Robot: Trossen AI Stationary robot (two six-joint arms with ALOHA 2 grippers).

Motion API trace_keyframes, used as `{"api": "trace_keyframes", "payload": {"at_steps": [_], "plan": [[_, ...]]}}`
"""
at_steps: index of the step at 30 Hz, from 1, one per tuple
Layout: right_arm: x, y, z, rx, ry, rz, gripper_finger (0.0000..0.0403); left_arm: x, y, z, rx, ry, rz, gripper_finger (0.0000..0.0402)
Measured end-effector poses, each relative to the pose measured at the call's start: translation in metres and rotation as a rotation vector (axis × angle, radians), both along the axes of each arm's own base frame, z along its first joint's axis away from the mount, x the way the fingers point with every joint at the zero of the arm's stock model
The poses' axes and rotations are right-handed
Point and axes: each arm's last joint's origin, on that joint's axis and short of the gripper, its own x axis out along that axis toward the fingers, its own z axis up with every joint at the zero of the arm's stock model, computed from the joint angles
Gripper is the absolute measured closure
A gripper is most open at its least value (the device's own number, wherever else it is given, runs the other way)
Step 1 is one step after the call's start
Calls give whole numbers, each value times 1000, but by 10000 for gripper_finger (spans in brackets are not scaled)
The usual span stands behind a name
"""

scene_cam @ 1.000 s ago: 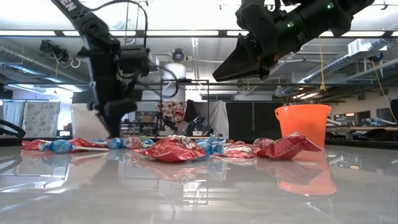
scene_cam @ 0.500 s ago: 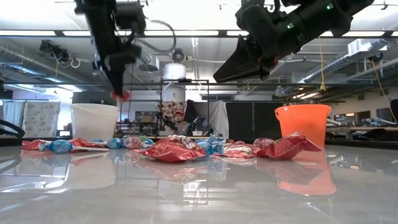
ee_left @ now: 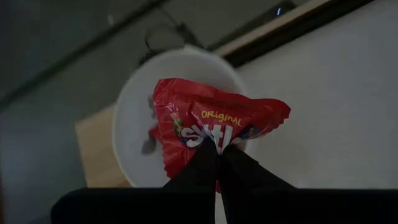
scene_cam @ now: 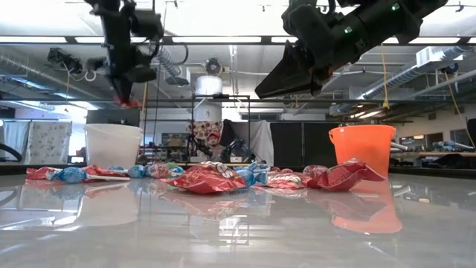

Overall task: Sort candy by brand, put in halloween buckets
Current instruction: Put the red candy pack into the white bucket

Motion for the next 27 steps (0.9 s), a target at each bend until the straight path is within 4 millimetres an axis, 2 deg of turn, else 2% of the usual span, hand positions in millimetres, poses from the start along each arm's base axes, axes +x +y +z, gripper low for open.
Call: {"api": "trace_keyframes", "payload": {"at_steps": [6,11,14,19,21,24,27], "plan": [[0,0,0,0,-5,0,323,-8,31,-25,-91,53,84,380],[0,0,0,-1,2,0,323,-7,42,-40,-145,112,84,339],[0,0,0,-1,4,0,323,-5,43,-41,-148,137,34,306],[0,0,0,0,1,0,323,-7,37,-33,-127,142,-11,251],[0,0,0,2,1,-2,323,-9,29,-26,-141,131,-61,235],[0,0,0,3,-1,-7,323,-3,8,-17,-200,45,-208,226],[0,-1,0,4,-1,-13,323,13,-20,-15,-214,-47,-389,229]]}}
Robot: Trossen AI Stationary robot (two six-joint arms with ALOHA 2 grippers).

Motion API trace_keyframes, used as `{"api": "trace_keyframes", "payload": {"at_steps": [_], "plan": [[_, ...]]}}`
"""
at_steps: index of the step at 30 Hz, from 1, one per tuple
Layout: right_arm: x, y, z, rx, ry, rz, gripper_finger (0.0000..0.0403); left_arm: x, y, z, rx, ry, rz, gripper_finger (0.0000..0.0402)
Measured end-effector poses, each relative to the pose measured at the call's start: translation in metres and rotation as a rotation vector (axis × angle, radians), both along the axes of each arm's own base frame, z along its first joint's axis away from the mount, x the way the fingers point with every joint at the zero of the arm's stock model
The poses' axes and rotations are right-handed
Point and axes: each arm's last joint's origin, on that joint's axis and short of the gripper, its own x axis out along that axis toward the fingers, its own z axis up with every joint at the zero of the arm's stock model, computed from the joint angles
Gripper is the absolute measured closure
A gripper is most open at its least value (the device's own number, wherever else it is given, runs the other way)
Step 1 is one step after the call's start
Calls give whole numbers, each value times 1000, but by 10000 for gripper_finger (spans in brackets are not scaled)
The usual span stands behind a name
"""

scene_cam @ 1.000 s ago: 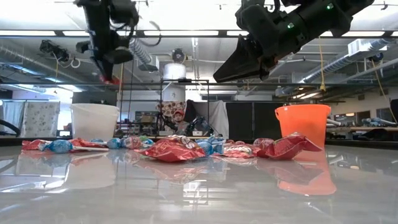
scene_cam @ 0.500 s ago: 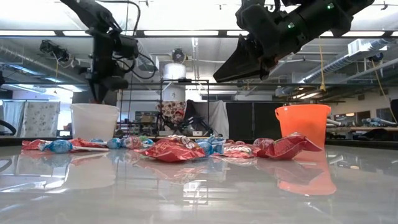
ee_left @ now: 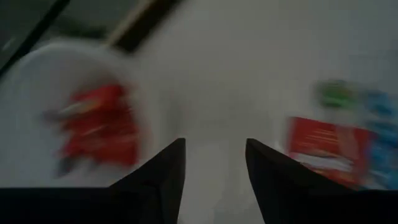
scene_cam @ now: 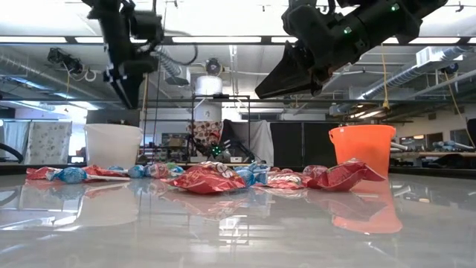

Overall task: Sort candy by brand, put in halloween buckets
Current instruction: Put the red candy pack into the white bucket

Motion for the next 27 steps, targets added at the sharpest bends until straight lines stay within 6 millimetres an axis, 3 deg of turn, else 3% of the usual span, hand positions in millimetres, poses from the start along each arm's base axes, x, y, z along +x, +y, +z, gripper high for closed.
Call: {"api": "trace_keyframes", "payload": {"at_steps": [6,11,17,27], "plan": [[0,-2,0,14,-4,-15,323,31,-57,-32,-95,-38,-220,238],[0,-1,0,44,-17,-31,323,41,-86,-68,-104,-63,-307,238],[1,-1,1,47,-20,-32,323,42,-93,-100,-72,-145,-328,229],[1,-1,1,46,-19,-32,323,40,-88,-146,-53,-33,-277,124]]}}
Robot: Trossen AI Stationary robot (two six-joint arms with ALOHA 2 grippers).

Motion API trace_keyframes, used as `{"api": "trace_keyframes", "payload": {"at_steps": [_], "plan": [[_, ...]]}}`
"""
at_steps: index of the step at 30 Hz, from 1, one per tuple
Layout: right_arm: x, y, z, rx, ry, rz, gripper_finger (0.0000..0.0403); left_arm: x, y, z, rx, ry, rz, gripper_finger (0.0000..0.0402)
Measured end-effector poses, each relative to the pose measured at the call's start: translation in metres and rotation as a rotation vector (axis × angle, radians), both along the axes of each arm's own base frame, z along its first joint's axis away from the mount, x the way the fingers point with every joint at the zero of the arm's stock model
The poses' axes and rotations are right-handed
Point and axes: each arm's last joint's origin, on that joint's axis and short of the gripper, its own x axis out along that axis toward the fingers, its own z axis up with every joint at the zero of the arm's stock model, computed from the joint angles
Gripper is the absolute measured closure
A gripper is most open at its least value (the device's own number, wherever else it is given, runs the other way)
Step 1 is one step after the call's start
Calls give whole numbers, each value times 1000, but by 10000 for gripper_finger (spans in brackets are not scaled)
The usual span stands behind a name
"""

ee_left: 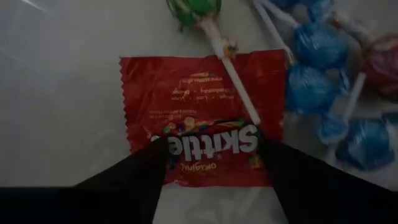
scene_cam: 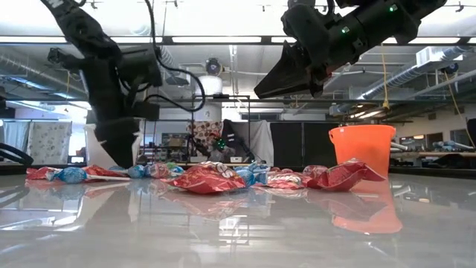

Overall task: Sort candy by brand, put in halloween buckets
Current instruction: Put the red candy pack into the white bucket

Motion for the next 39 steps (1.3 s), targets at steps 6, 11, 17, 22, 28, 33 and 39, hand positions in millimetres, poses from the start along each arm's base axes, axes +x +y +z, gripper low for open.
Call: {"api": "trace_keyframes", "payload": {"at_steps": [6,11,17,22,28,33,39], "plan": [[0,0,-1,4,11,15,323,9,3,-13,39,26,-13,145],[0,1,-1,-2,20,41,323,14,3,-8,8,18,-26,260],[-1,1,-2,-4,32,43,323,15,4,14,-27,105,-31,389],[-1,1,-3,1,39,52,323,19,7,53,35,137,-10,382],[-1,1,-3,-2,42,60,323,20,7,79,42,78,24,382],[-2,1,-3,-2,47,64,323,19,2,59,23,62,15,328],[-2,1,-4,-2,58,65,323,5,3,24,27,54,92,212]]}}
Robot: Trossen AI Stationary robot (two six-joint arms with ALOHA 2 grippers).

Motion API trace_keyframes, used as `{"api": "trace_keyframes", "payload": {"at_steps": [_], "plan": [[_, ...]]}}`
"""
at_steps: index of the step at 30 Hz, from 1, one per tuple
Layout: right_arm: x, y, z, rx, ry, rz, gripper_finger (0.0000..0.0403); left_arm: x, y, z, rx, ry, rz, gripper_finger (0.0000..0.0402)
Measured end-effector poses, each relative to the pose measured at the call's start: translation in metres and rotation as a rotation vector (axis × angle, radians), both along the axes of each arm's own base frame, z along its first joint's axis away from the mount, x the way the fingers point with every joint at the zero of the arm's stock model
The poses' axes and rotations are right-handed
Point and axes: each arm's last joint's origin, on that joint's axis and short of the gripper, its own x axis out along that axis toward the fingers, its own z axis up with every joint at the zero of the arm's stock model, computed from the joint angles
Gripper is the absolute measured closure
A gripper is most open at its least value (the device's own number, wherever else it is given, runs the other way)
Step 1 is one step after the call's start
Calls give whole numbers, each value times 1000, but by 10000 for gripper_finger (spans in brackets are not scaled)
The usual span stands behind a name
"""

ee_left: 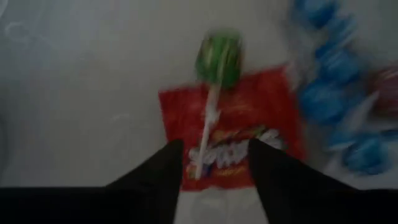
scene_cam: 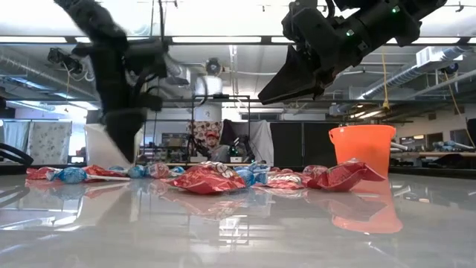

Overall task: Sort candy by brand, put in halloween buckets
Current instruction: Put the red candy pack into the white bucket

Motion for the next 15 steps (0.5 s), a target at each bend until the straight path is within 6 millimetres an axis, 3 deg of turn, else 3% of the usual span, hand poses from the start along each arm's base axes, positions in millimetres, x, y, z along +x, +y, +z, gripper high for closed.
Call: {"api": "trace_keyframes", "payload": {"at_steps": [4,7,11,15], "plan": [[0,0,0,3,-1,-1,323,-9,2,-21,-10,-37,17,149],[0,0,0,3,-2,-1,323,-13,0,-32,-75,-96,5,125],[0,-1,0,3,-3,-5,323,-16,-1,-40,-118,-157,23,125],[1,-2,0,4,-5,-7,323,-17,-2,-43,-120,-173,26,161]]}}
